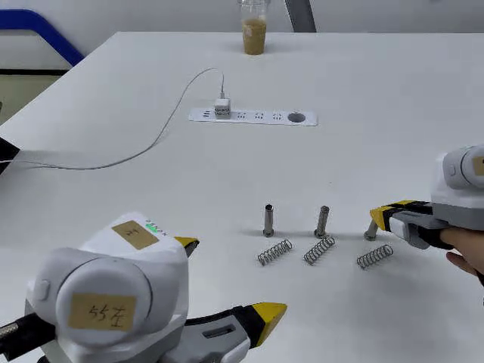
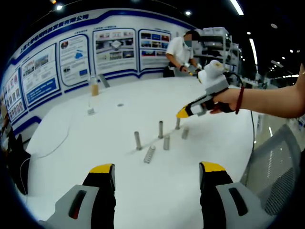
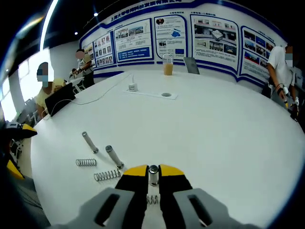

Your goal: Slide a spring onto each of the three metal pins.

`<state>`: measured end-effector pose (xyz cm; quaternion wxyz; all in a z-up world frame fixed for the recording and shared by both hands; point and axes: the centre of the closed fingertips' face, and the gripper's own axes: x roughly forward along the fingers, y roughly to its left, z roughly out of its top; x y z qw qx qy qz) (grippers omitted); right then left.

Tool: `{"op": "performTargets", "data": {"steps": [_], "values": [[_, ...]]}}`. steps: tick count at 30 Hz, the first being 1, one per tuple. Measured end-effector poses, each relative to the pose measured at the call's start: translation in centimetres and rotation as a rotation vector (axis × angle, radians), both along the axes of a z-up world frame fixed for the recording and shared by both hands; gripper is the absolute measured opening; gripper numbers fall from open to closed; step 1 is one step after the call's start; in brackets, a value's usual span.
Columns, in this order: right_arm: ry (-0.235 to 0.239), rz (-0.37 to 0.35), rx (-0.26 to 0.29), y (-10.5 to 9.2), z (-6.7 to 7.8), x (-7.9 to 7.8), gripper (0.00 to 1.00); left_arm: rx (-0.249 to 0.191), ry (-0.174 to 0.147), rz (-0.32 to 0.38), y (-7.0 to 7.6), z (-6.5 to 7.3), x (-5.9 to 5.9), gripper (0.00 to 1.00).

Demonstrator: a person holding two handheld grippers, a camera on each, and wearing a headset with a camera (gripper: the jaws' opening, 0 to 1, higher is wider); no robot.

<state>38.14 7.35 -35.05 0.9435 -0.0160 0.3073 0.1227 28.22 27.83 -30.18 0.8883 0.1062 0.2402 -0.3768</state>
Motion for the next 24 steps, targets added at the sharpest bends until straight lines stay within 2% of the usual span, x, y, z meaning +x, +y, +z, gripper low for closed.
{"op": "performTargets", "data": {"steps": [5,11,24], "values": [[0.005,0.005,-0.003,0.0,0.0,-0.1,0.09,0.002,-0.002,-0.001,0.0,0.0,0.0,0.73],[-0.011,0.006,0.014,0.0,0.7,-0.2,0.12,0.005,-0.006,-0.005,-0.1,0.0,0.0,0.73],[-0.034,0.002,0.05,-0.2,2.5,-1.2,0.28,0.029,-0.023,-0.019,-0.1,-0.2,1.0,0.7]]}}
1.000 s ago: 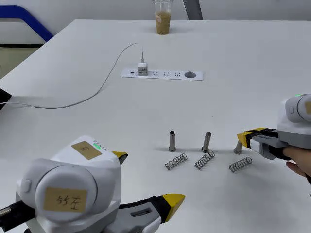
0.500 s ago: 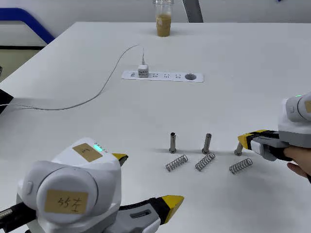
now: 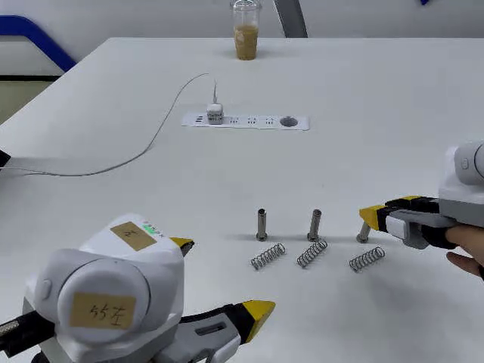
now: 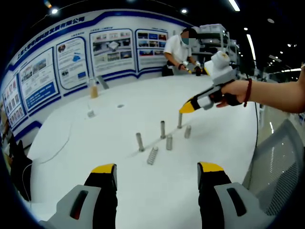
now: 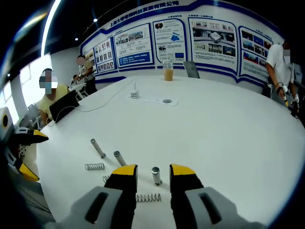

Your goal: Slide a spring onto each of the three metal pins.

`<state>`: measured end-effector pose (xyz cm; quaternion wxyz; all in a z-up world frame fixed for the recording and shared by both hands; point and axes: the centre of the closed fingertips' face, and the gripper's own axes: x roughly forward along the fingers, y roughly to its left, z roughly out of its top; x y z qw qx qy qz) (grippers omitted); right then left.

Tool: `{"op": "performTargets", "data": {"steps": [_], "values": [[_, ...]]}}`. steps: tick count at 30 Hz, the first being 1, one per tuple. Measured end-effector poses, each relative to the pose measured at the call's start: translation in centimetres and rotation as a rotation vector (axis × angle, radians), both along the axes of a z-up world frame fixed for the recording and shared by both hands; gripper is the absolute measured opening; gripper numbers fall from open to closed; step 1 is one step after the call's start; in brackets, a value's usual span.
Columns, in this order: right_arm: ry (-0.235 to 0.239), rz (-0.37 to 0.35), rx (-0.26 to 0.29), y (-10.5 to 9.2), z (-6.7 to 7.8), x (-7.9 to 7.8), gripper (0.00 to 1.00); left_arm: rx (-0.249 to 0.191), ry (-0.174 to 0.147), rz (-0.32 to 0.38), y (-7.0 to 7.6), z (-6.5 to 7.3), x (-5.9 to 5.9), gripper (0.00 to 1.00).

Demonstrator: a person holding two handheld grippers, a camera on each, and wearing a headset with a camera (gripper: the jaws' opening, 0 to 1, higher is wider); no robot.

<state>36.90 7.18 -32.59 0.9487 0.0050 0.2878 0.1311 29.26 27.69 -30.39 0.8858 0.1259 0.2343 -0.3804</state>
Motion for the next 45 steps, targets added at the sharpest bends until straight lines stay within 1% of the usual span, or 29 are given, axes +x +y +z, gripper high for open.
{"op": "performTargets", "data": {"steps": [2,7,13,14,17,19,23,28,31,33,35,37,39,41,43,45], "values": [[-0.006,0.005,0.017,0.1,0.3,-0.1,0.31,0.004,0.001,-0.004,-0.1,-0.1,0.2,0.7],[-0.031,0.041,0.028,0.6,0.8,-0.5,0.36,0.017,0.002,-0.019,-0.2,-0.6,0.7,0.67],[-0.047,0.074,0.04,1.2,1.1,-1.0,0.45,0.035,0.0,-0.037,-0.5,-1.2,1.3,0.65],[-0.056,0.083,0.042,1.3,1.3,-1.1,0.46,0.037,0.001,-0.038,-0.5,-1.2,1.5,0.64],[-0.063,0.104,0.056,1.7,1.5,-1.5,0.49,0.033,0.002,-0.046,-0.7,-1.3,1.8,0.63],[-0.066,0.117,0.059,1.8,1.5,-1.8,0.53,0.039,0.002,-0.053,-0.8,-1.5,2.2,0.62],[-0.073,0.138,0.056,2.0,1.5,-2.3,0.54,0.052,-0.007,-0.074,-1.2,-1.7,2.7,0.59],[-0.087,0.154,0.078,2.1,1.5,-3.1,0.56,0.082,-0.017,-0.096,-1.4,-2.5,3.4,0.54],[-0.09,0.163,0.083,2.1,1.3,-3.6,0.58,0.088,-0.01,-0.108,-1.6,-3.1,3.7,0.52],[-0.085,0.153,0.115,2.1,1.2,-3.9,0.59,0.084,-0.008,-0.12,-1.8,-3.4,3.9,0.49],[-0.086,0.148,0.115,1.9,0.9,-4.1,0.6,0.069,0.01,-0.125,-2.1,-3.7,4.0,0.47],[-0.084,0.15,0.114,2.0,0.6,-4.4,0.6,0.057,0.012,-0.131,-2.3,-4.0,4.3,0.45],[-0.086,0.154,0.12,2.1,0.5,-4.7,0.61,0.055,0.015,-0.137,-2.5,-4.3,4.4,0.44],[-0.095,0.172,0.127,2.4,0.4,-5.0,0.63,0.048,0.008,-0.144,-2.7,-4.5,4.6,0.41],[-0.099,0.189,0.13,2.7,0.3,-5.3,0.65,0.034,0.01,-0.151,-3.0,-4.7,4.8,0.38],[-0.102,0.202,0.129,2.9,0.2,-5.6,0.65,0.039,0.011,-0.156,-3.1,-5.1,5.0,0.37]]}}
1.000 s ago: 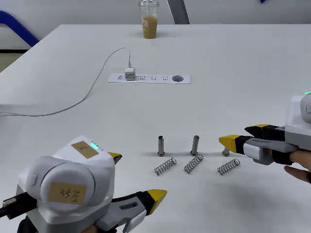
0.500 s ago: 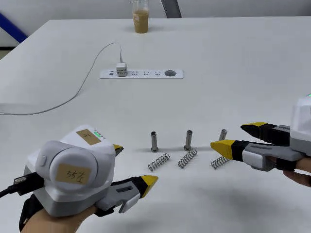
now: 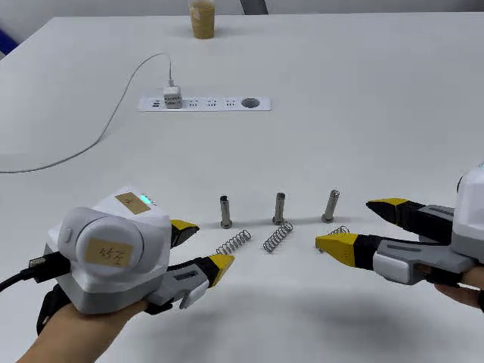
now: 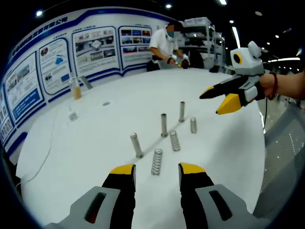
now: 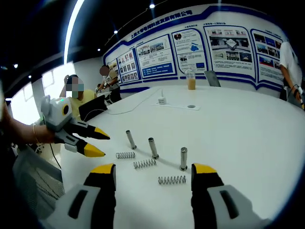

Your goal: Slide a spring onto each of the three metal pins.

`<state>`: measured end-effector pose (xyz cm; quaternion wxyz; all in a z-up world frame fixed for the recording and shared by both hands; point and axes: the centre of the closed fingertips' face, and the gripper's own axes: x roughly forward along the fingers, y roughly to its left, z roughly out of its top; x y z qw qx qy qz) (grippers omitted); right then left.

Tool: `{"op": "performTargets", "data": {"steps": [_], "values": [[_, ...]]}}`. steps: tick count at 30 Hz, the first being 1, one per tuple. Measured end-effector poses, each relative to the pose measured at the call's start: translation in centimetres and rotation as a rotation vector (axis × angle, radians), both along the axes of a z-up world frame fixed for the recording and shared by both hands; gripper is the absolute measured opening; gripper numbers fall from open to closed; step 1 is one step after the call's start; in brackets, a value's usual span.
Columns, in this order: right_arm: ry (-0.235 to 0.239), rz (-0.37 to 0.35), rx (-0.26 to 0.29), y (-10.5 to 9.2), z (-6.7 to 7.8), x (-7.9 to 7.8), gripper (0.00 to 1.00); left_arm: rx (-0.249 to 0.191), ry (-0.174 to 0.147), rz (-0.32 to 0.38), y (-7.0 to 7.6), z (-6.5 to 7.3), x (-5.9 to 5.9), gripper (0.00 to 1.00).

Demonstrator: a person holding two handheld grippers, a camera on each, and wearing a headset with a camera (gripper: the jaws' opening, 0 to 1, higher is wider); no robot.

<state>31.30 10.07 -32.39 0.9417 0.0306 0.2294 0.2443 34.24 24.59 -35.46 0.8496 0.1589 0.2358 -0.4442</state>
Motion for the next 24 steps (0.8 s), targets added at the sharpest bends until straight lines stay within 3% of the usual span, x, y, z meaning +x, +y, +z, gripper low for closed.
{"op": "performTargets", "data": {"steps": [9,14,18,24], "values": [[-0.002,0.033,0.041,0.9,-0.3,-0.9,0.7,0.034,0.005,-0.047,-0.7,-1.7,0.2,0.32],[0.005,0.038,0.069,1.3,-0.6,-1.5,0.71,0.069,-0.013,-0.069,-0.8,-2.4,0.6,0.28],[0.012,0.043,0.078,1.7,-0.9,-1.9,0.71,0.064,-0.018,-0.077,-0.9,-2.7,1.0,0.26],[0.021,0.047,0.065,2.0,-1.2,-2.1,0.7,0.093,-0.012,-0.102,-1.0,-3.5,1.1,0.22]]}}
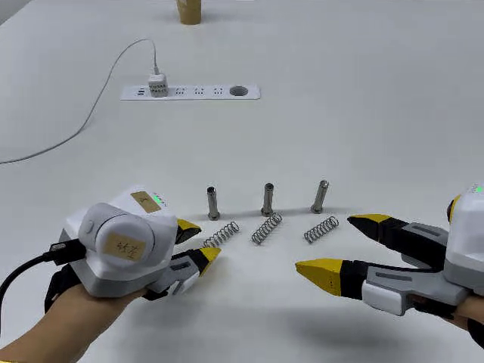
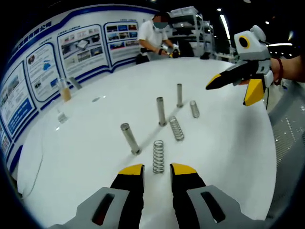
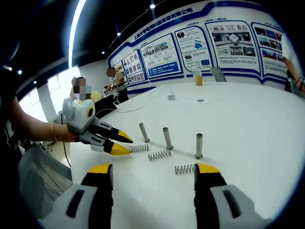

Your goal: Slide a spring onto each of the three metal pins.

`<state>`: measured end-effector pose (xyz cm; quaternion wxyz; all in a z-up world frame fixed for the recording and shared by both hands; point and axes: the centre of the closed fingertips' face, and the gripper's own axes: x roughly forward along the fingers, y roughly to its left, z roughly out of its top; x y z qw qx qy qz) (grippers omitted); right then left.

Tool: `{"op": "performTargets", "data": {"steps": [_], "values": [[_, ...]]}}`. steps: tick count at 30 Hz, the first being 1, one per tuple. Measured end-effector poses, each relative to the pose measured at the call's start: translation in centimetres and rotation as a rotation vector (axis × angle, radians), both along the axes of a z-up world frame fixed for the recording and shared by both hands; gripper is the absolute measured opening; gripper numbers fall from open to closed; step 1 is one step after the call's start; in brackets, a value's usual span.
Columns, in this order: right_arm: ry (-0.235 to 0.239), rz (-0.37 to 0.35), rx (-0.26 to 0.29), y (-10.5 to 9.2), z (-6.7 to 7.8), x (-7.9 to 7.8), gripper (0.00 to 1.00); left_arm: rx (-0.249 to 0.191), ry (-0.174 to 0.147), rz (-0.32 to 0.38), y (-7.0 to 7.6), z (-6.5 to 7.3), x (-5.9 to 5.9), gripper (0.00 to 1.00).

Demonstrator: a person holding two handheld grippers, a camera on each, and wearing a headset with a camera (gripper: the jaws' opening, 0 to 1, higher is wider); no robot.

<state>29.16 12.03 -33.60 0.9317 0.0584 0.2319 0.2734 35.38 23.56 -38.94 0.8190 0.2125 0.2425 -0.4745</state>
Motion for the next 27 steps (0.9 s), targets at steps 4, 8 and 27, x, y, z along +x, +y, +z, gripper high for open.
{"op": "performTargets", "data": {"steps": [4,8,27], "values": [[0.001,-0.005,0.001,0.0,0.0,0.0,0.7,-0.001,0.012,-0.002,-0.1,-0.3,0.2,0.21],[0.012,0.018,-0.01,0.3,-0.1,-0.3,0.69,-0.005,0.019,-0.009,-0.5,-0.6,0.2,0.2],[0.025,-0.025,-0.03,-0.7,-0.6,-0.2,0.69,0.002,0.01,-0.031,-1.0,-1.0,0.7,0.11]]}}
